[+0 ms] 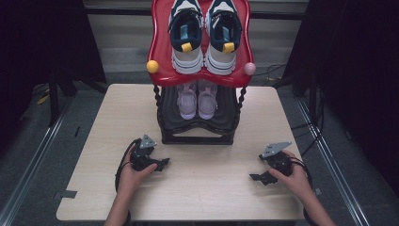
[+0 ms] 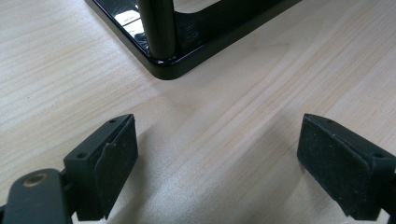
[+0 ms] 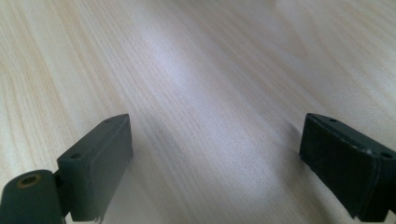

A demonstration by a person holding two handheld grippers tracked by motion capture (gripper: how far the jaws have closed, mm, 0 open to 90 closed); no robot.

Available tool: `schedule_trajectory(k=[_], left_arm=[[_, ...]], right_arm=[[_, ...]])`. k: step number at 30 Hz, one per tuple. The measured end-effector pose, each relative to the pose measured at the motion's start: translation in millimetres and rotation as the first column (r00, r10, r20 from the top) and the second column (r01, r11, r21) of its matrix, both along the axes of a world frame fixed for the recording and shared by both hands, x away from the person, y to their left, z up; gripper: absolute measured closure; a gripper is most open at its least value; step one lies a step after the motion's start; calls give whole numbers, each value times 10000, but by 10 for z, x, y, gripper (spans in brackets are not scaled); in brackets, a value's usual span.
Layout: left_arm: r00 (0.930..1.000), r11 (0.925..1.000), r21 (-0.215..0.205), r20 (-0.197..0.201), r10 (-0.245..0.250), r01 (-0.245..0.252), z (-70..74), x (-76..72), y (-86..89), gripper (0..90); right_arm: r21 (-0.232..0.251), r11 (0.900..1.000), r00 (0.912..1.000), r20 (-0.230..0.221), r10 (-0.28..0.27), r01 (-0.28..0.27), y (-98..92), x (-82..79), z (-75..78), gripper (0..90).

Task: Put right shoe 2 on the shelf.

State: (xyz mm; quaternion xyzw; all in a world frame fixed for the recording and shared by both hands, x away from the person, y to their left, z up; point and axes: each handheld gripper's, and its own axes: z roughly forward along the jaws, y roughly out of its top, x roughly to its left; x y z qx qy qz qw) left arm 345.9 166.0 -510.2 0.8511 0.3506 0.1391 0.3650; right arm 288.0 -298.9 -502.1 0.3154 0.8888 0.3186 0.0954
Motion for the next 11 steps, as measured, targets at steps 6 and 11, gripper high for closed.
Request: schedule_trajectory(k=[6, 11], left_arm=[[10000, 10000, 3, -13, -20, 20, 1, 0, 1, 119], [10000, 10000, 3, -1, -5, 5, 0, -1, 1, 119]], right_arm=[[862, 9957, 9968, 682, -405, 345, -57, -63, -88, 89], [957, 9947, 9961, 760, -438, 364, -65, -69, -99, 88]])
